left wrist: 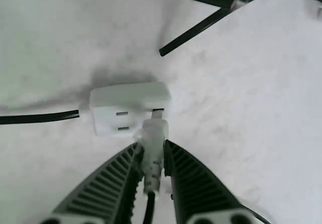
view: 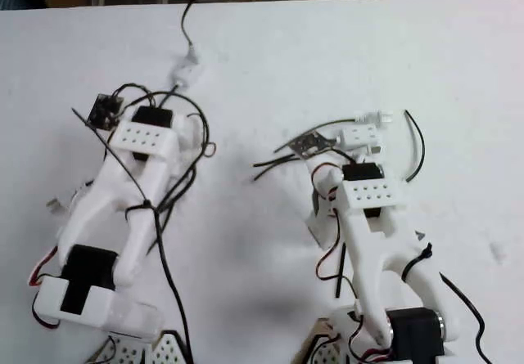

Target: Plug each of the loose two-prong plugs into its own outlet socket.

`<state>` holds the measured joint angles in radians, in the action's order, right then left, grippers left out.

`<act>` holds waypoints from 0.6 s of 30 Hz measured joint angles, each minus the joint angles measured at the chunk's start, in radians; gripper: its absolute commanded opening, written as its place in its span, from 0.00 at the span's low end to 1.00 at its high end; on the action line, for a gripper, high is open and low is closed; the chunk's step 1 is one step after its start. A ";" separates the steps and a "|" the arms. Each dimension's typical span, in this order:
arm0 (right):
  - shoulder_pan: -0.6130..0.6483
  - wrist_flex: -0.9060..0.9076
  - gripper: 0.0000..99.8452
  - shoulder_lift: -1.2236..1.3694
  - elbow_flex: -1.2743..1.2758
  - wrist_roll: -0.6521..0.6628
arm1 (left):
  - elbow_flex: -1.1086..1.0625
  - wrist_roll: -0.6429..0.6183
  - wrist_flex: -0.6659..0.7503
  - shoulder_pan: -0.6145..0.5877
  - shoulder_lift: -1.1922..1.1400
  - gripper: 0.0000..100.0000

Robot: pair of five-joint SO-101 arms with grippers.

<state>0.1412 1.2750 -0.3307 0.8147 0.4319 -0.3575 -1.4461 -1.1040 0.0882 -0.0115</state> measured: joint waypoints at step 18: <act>0.000 0.000 0.02 0.000 0.000 0.000 | 0.149 0.164 -0.044 -0.032 -0.242 0.02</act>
<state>0.1412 1.2750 -0.3307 0.8147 0.4319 -0.2087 -1.2820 -1.1485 0.0560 -0.2539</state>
